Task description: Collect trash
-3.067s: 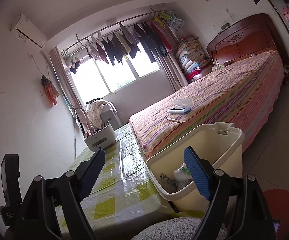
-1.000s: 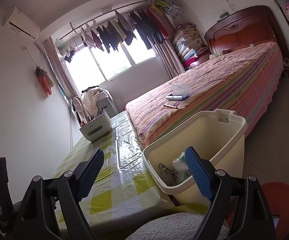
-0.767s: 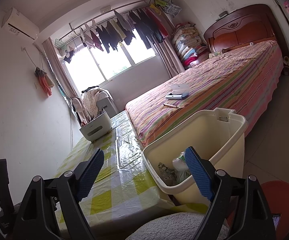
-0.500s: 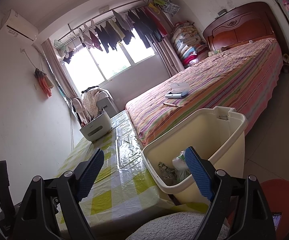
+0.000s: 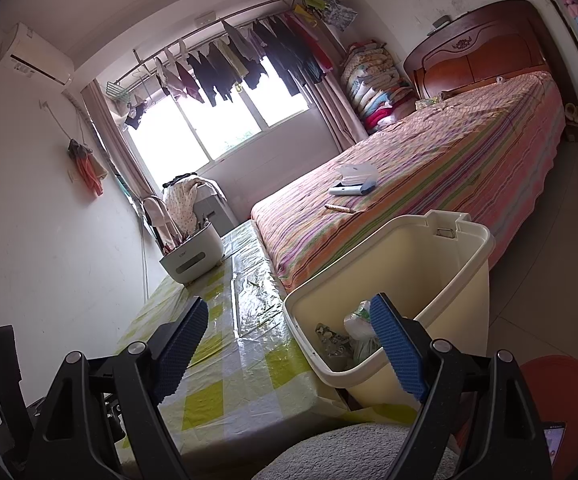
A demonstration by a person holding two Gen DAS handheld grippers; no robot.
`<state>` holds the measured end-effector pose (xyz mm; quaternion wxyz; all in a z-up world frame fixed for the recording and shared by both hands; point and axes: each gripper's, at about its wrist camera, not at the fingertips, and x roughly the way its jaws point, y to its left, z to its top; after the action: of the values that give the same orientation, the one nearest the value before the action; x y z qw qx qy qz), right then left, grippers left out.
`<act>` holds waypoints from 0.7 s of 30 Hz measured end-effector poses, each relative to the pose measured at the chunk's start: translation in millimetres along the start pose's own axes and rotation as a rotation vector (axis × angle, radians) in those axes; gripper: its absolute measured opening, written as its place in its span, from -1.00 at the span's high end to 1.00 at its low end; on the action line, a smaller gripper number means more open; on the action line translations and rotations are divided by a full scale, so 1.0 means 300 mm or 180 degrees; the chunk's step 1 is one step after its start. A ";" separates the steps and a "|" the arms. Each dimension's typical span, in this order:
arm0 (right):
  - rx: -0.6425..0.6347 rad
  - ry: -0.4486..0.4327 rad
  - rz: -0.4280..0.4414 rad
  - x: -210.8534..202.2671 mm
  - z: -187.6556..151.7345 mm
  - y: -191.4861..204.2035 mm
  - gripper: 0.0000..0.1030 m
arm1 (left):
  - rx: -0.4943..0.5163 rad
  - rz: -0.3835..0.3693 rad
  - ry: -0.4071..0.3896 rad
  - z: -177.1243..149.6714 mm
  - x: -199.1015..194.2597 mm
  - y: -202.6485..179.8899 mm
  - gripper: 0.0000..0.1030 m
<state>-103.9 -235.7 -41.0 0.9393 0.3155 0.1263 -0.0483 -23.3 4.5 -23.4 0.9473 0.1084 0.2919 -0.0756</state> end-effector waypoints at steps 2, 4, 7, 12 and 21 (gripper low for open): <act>-0.0001 0.0000 -0.0001 0.000 0.000 0.000 -0.57 | 0.0038 0.0004 -0.0007 -0.001 -0.002 -0.006 -0.72; -0.0002 0.0000 -0.0001 0.000 0.001 0.000 -0.57 | 0.0076 0.0012 -0.0024 -0.001 -0.005 -0.013 -0.86; -0.0001 -0.0001 -0.0001 0.000 0.001 0.000 -0.57 | 0.0140 0.0036 -0.0095 -0.001 -0.016 -0.024 -0.87; 0.0003 0.0003 -0.0001 -0.001 -0.001 0.001 -0.57 | 0.0192 -0.0143 -0.0246 -0.007 -0.043 -0.036 -0.87; 0.0006 0.0007 0.0001 -0.002 0.000 0.000 -0.57 | 0.0221 -0.0030 -0.0508 -0.001 -0.070 -0.042 -0.87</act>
<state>-104.4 -235.8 -40.8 0.9388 0.3164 0.1272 -0.0480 -43.3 -5.8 -13.7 0.9628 0.1334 0.2132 -0.0985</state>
